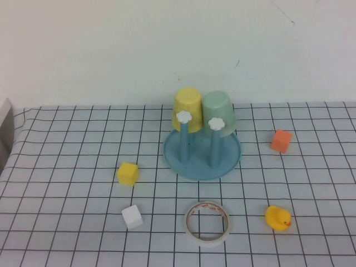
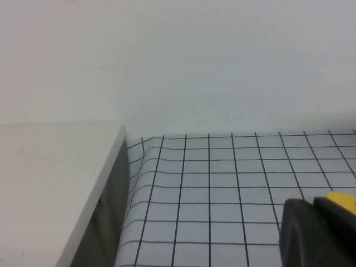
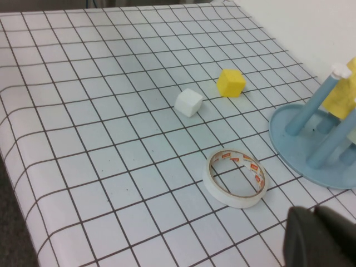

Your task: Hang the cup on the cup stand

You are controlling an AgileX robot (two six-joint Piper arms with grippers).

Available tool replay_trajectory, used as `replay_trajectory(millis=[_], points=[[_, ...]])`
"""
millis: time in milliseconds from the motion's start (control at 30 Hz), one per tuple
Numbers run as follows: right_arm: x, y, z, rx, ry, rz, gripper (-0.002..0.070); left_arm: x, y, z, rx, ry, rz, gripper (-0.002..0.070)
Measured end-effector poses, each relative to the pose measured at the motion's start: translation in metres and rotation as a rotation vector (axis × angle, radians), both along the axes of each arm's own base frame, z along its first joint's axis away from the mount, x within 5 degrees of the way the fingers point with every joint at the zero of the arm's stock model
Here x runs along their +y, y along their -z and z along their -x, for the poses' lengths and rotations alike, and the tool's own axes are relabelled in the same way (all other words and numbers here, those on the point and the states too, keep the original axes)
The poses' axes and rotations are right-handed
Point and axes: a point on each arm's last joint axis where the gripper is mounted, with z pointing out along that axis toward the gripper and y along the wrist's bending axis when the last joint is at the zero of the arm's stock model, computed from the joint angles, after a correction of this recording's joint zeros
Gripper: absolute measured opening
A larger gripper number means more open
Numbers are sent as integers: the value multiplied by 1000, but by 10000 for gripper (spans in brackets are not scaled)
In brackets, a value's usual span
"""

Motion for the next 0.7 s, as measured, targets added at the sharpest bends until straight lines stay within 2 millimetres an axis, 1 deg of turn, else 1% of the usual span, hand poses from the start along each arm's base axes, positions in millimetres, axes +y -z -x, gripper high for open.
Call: replay_trajectory(millis=[33, 100, 167, 267, 400, 500, 567, 700], points=[[0, 0, 0, -1, -1, 1, -1, 0, 14, -3, 3, -29, 32, -1], [0, 0, 0, -1, -1, 1, -1, 0, 27, -7, 6, -51, 52, -1], [0, 0, 0, -1, -1, 1, -1, 0, 39, -9, 0, -58, 62, -1], [0, 0, 0, -1, -1, 1, -1, -1, 50, -11, -13, -48, 60, -1], [0, 0, 0, -1, -1, 1, -1, -2, 56, -13, -23, -37, 64, -1], [0, 0, 0, -1, -1, 1, -1, -2, 54, -12, -49, -33, 68, -1], [0, 0, 0, -1, -1, 1, -1, -3, 52, -9, -90, -29, 104, -1], [0, 0, 0, -1, -1, 1, -1, -3, 53, -9, -75, -29, 147, -1]])
